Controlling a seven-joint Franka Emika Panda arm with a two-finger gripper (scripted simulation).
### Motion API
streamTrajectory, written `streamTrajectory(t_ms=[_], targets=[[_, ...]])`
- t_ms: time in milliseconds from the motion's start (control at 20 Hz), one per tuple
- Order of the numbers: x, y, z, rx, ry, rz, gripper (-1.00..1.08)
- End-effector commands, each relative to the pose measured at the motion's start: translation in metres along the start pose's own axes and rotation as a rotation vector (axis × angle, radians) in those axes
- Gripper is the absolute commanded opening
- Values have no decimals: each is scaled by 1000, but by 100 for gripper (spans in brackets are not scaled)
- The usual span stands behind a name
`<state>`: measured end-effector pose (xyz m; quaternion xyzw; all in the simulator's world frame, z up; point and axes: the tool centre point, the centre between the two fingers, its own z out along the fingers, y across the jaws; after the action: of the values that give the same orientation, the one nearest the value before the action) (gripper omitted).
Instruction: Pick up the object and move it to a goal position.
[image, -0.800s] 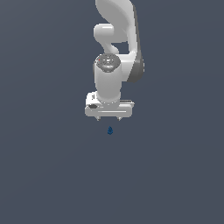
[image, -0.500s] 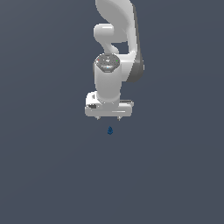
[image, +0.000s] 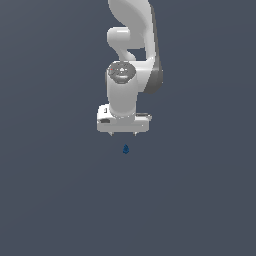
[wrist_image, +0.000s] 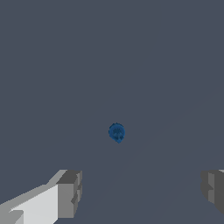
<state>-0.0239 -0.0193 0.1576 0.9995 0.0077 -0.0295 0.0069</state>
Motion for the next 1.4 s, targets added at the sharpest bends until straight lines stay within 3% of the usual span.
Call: streamTrajectory(t_ms=[0, 650, 1350], targets=[[0, 0, 0, 0, 0, -3, 100], [1, 0, 10, -3, 7, -152, 100], [3, -3, 34, -9, 26, -517, 100]])
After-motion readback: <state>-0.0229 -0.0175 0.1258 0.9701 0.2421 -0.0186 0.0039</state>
